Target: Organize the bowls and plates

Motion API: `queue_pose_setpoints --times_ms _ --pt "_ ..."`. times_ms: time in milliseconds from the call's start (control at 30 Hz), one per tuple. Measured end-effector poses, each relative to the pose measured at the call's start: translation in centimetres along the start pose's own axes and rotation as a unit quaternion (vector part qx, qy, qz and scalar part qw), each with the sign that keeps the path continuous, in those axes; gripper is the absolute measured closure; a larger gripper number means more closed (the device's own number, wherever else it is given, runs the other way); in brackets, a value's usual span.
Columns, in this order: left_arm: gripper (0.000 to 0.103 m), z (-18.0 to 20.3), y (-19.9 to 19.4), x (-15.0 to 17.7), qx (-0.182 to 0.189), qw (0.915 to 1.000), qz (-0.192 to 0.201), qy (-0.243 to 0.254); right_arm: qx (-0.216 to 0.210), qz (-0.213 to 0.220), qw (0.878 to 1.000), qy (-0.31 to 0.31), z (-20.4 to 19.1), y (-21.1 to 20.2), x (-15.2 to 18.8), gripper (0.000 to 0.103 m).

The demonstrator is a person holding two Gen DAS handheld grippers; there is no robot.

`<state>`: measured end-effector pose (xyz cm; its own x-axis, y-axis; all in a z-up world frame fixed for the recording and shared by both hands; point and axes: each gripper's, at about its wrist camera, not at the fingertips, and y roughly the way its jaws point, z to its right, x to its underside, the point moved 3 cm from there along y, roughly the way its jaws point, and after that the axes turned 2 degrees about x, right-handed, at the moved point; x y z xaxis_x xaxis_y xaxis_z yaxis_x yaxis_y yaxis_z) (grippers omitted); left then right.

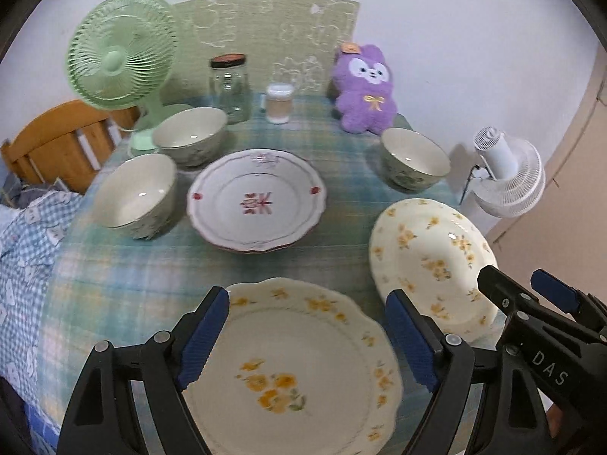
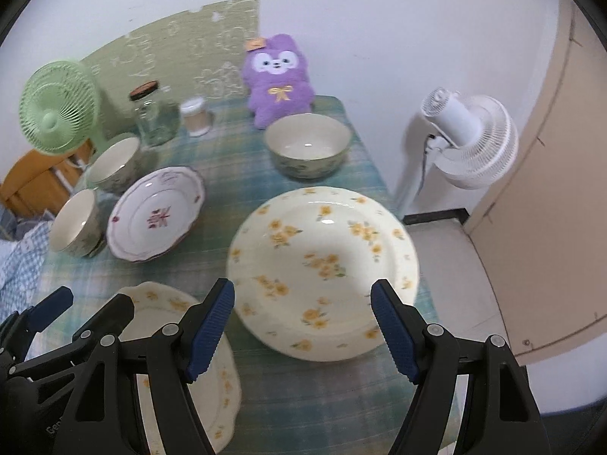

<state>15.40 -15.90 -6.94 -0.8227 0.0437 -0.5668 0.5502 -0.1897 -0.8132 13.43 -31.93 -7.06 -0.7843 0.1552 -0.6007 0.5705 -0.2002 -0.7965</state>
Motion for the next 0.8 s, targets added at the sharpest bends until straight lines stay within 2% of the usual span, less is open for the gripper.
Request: queue_pose_setpoints --times_ms 300,433,600,800 --pt "0.017 4.4 3.4 -1.5 0.003 0.9999 -0.014 0.000 -0.008 -0.003 1.000 0.001 4.2 3.5 -2.0 0.026" --pt "0.018 6.1 5.6 -2.0 -0.011 0.9997 -0.023 -0.002 -0.009 -0.007 1.000 -0.005 6.0 5.6 -2.8 0.026" --pt "0.020 7.6 8.4 -2.0 -0.020 0.9988 -0.040 -0.020 -0.014 -0.030 0.999 0.000 8.0 8.6 -3.1 0.026" --pt "0.030 8.6 11.2 -1.5 -0.022 0.9970 -0.065 -0.037 -0.022 -0.050 0.998 -0.012 9.0 11.5 -3.4 0.026"
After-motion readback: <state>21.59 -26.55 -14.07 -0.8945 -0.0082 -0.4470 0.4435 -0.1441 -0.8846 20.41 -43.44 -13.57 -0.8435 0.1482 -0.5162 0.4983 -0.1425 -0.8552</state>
